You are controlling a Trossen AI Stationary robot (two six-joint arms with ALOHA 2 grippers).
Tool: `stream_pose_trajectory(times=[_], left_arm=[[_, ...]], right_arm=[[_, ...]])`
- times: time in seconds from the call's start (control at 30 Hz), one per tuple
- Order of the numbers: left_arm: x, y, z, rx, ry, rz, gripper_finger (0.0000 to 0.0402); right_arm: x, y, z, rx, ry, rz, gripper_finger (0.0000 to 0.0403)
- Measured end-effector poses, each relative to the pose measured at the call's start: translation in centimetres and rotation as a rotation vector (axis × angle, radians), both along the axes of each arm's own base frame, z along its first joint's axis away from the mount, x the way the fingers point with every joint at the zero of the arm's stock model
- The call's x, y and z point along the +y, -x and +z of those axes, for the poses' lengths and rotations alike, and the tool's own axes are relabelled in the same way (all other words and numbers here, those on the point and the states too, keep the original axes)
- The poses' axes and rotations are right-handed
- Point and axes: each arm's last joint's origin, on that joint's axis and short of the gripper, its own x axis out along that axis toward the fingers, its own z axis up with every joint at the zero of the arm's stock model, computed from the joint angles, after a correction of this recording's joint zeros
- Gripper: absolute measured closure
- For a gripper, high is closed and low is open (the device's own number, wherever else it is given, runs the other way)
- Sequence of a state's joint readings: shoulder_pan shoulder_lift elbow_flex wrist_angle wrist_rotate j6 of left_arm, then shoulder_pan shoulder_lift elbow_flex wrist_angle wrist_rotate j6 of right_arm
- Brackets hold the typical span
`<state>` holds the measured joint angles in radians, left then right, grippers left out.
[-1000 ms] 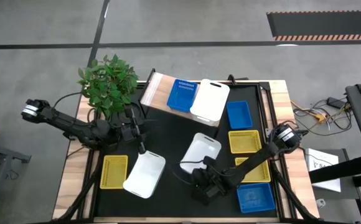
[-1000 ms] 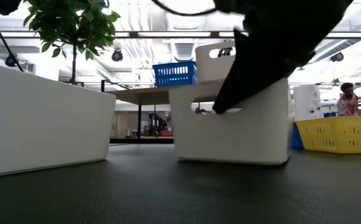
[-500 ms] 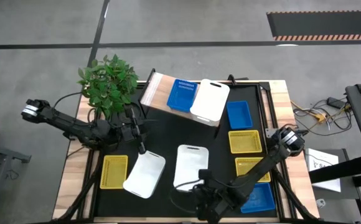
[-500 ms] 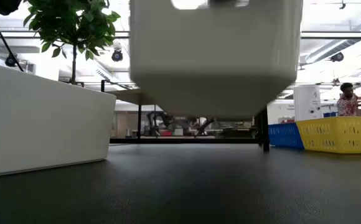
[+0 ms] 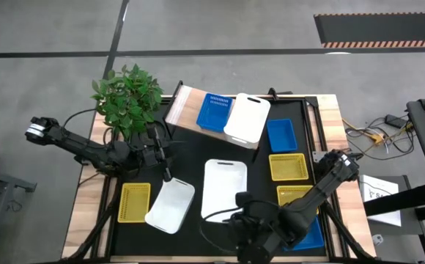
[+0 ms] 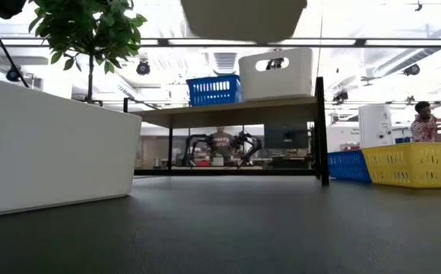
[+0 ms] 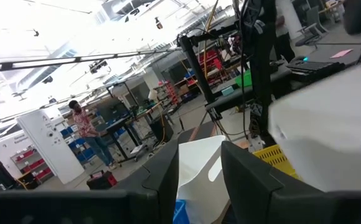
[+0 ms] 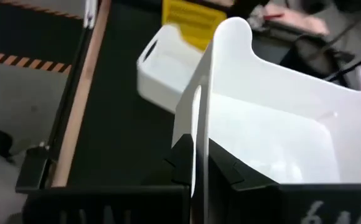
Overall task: Stack baskets on shelf by color
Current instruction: Stack the top white bin on top of the other white bin on the shelf
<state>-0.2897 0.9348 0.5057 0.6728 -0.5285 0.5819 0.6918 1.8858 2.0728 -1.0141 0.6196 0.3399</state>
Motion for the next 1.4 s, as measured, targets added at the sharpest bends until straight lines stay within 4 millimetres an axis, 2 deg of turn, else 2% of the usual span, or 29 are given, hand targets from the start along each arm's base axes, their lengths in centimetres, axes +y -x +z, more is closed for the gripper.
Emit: stream_pose_trajectory(times=[0.17, 0.33, 0.7, 0.9, 1.17, 1.4], left_arm=[[0.0, 0.0, 0.0, -0.001, 0.000, 0.000, 0.0297], [0.0, 0.0, 0.0, 0.000, 0.000, 0.000, 0.0297], [0.0, 0.0, 0.0, 0.001, 0.000, 0.000, 0.0297], [0.0, 0.0, 0.0, 0.000, 0.000, 0.000, 0.0297], [0.0, 0.0, 0.0, -0.002, 0.000, 0.001, 0.0297], [0.0, 0.0, 0.0, 0.000, -0.001, 0.001, 0.0297]], right_arm=[[-1.7, 0.8, 3.5, -0.013, 0.037, -0.045, 0.0394], [-4.6, 0.9, 6.0, -0.002, 0.067, -0.106, 0.0394], [-13.2, 0.8, 8.3, 0.073, 0.130, -0.288, 0.0394], [-16.5, 1.1, 9.1, 0.102, 0.137, -0.332, 0.0394], [-18.0, 1.7, 9.9, 0.125, 0.094, -0.292, 0.0394], [-18.2, 1.9, 10.1, 0.123, 0.083, -0.289, 0.0394]])
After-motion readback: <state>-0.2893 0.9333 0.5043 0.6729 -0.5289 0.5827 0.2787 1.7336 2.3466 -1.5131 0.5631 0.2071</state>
